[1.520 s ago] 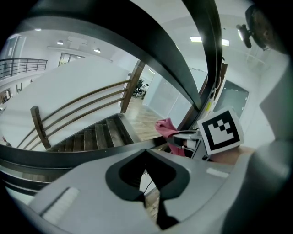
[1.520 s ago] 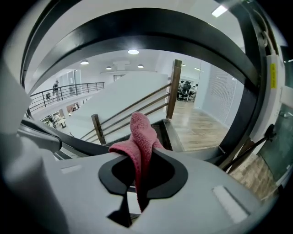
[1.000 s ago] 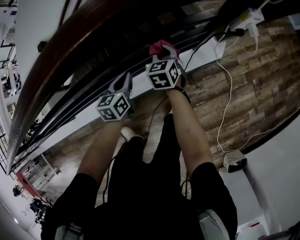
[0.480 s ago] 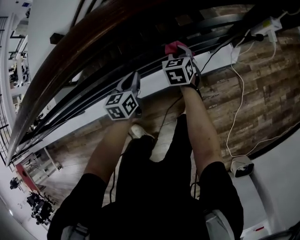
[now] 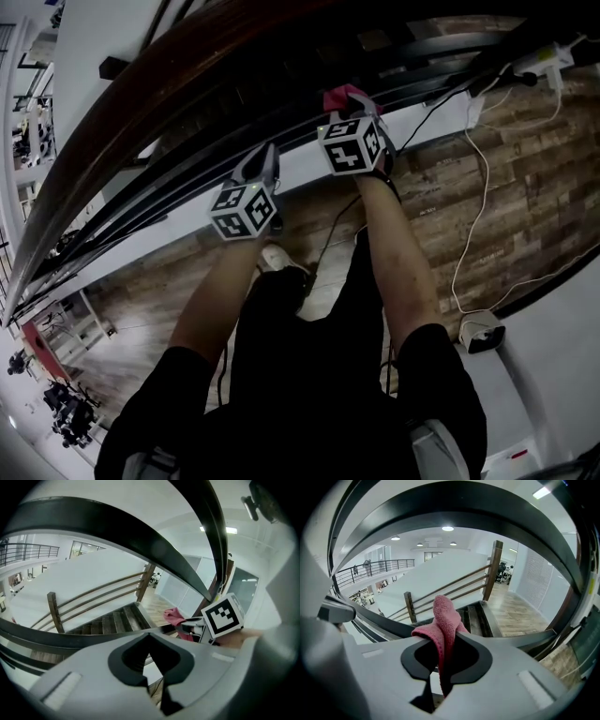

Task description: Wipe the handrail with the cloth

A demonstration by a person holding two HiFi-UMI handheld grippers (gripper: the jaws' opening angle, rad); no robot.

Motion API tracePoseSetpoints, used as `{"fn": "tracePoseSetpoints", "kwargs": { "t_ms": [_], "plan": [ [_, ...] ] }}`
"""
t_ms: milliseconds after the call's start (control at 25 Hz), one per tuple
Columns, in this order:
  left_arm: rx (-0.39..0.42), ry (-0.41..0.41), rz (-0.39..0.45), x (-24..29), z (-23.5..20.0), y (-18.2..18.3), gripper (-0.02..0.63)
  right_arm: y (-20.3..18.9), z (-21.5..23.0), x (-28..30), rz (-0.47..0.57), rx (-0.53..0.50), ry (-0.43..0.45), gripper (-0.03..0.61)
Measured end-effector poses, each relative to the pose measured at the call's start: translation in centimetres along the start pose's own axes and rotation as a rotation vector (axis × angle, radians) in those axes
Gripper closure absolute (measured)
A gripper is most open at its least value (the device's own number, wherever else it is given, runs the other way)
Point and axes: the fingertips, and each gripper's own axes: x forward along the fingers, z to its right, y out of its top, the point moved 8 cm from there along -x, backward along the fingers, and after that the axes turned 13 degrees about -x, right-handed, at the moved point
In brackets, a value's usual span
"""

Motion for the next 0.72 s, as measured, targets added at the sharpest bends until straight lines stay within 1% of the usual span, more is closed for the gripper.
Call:
{"fn": "tracePoseSetpoints", "kwargs": {
  "t_ms": [80,200,240,360,440,600,720],
  "plan": [
    [-0.012,0.002,0.01,-0.3,-0.6,0.1,0.614,0.1,-0.5,0.1,-0.012,-0.028,-0.01,0.535],
    [-0.031,-0.001,0.028,-0.9,-1.3,0.3,0.614,0.2,-1.2,0.1,-0.054,-0.116,-0.045,0.535],
    [-0.034,-0.001,0.032,-1.1,-1.6,0.4,0.614,0.4,-1.6,0.1,-0.062,-0.126,-0.046,0.535],
    [-0.041,-0.002,0.037,-2.0,-2.6,0.5,0.614,0.7,-2.7,0.0,-0.059,-0.09,-0.019,0.535],
    [-0.052,-0.002,0.045,-2.5,-3.2,0.6,0.614,1.0,-3.6,0.0,-0.056,-0.085,-0.01,0.535],
    [-0.063,0.013,0.054,-3.7,-4.8,0.4,0.615,1.6,-5.4,0.4,-0.088,-0.153,-0.011,0.535],
    [-0.046,0.016,0.05,-5.0,-6.1,0.6,0.614,2.4,-7.3,0.4,-0.11,-0.192,0.017,0.535]
  ]
}}
